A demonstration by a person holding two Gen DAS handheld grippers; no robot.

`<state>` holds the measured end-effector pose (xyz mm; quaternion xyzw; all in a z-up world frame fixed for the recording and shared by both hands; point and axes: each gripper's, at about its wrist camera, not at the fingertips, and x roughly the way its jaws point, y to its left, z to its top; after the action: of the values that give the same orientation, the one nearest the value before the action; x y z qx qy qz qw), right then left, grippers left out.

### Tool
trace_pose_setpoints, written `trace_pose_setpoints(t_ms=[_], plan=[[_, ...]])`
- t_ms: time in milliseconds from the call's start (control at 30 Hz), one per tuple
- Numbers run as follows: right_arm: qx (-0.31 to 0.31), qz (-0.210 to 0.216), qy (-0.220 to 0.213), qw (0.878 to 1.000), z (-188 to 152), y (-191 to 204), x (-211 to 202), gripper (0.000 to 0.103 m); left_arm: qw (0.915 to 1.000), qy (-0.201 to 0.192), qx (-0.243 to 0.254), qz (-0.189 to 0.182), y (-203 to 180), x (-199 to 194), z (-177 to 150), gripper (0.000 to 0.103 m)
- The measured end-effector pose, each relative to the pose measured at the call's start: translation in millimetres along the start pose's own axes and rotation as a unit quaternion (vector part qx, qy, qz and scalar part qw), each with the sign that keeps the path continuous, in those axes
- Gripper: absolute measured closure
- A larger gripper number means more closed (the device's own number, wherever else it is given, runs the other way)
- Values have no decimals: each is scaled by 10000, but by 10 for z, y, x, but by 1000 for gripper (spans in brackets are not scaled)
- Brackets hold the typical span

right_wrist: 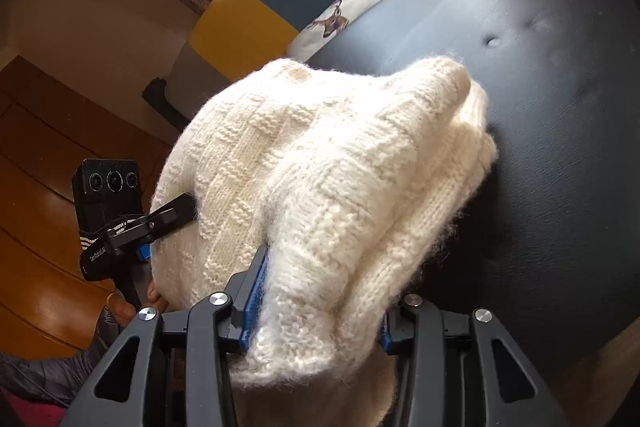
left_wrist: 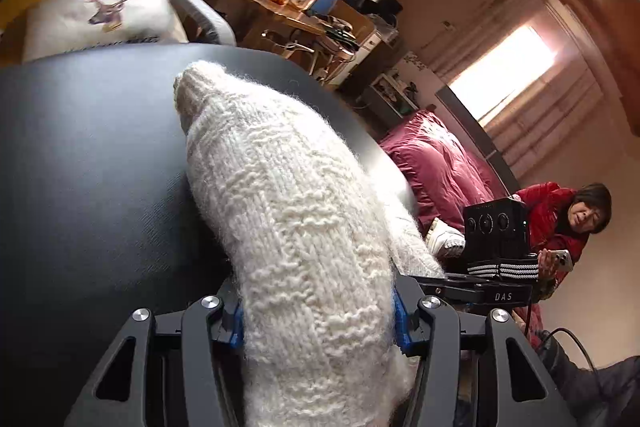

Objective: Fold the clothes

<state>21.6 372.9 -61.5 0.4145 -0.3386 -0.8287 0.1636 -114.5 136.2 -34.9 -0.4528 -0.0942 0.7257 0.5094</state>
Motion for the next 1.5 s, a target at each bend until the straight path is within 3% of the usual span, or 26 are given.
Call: trace_pose_setpoints(t_ms=[233, 400, 467, 500, 600, 733, 867, 967, 1133, 1233, 1300, 1400, 1500], plan=[[155, -658, -931, 9934, 417, -396, -767, 59, 9967, 262, 597, -473, -569, 906, 832, 48], [568, -1426, -1117, 9818, 601, -982, -919, 59, 9933, 959, 640, -6, -664, 2010, 1242, 47], [847, -1681, -965, 9774, 575, -1250, -794, 60, 9894, 1272, 614, 326, -528, 2250, 1150, 45], [978, -1580, -972, 9778, 544, -1409, -824, 60, 9869, 1405, 604, 506, -456, 2353, 1088, 41], [1176, -1284, -1163, 9778, 470, -1680, -958, 52, 9885, 1429, 269, 404, -271, 2348, 1065, 28], [1303, -1056, -1343, 9766, 492, -1755, -1014, 49, 9893, 1291, 337, 582, -272, 2129, 1071, 26], [641, -1529, -1729, 9709, 561, -1433, -1240, 49, 9894, 714, 676, 1070, -351, 1759, 1087, 25], [-285, -1788, -1872, 9655, 610, -996, -1376, 49, 9878, 314, 962, 1185, -487, 1566, 1118, 23], [-1647, -1891, -1067, 9622, 677, -440, -1027, 49, 9840, 316, 1459, 969, -880, 1708, 1099, 23], [-1647, -2215, -192, 9610, 552, -638, -707, 54, 9785, 660, 1640, 1061, -965, 1990, 937, 23], [-1403, -2485, 291, 9580, 316, -1008, -561, 62, 9735, 944, 1716, 1181, -941, 2189, 797, 23], [-899, -1798, -387, 9788, 155, -1287, -740, 66, 9681, 838, 1909, 1387, -880, 2252, 633, 21], [-803, -1711, -595, 9802, 127, -1330, -745, 66, 9708, 696, 1828, 1386, -875, 2256, 614, 19]])
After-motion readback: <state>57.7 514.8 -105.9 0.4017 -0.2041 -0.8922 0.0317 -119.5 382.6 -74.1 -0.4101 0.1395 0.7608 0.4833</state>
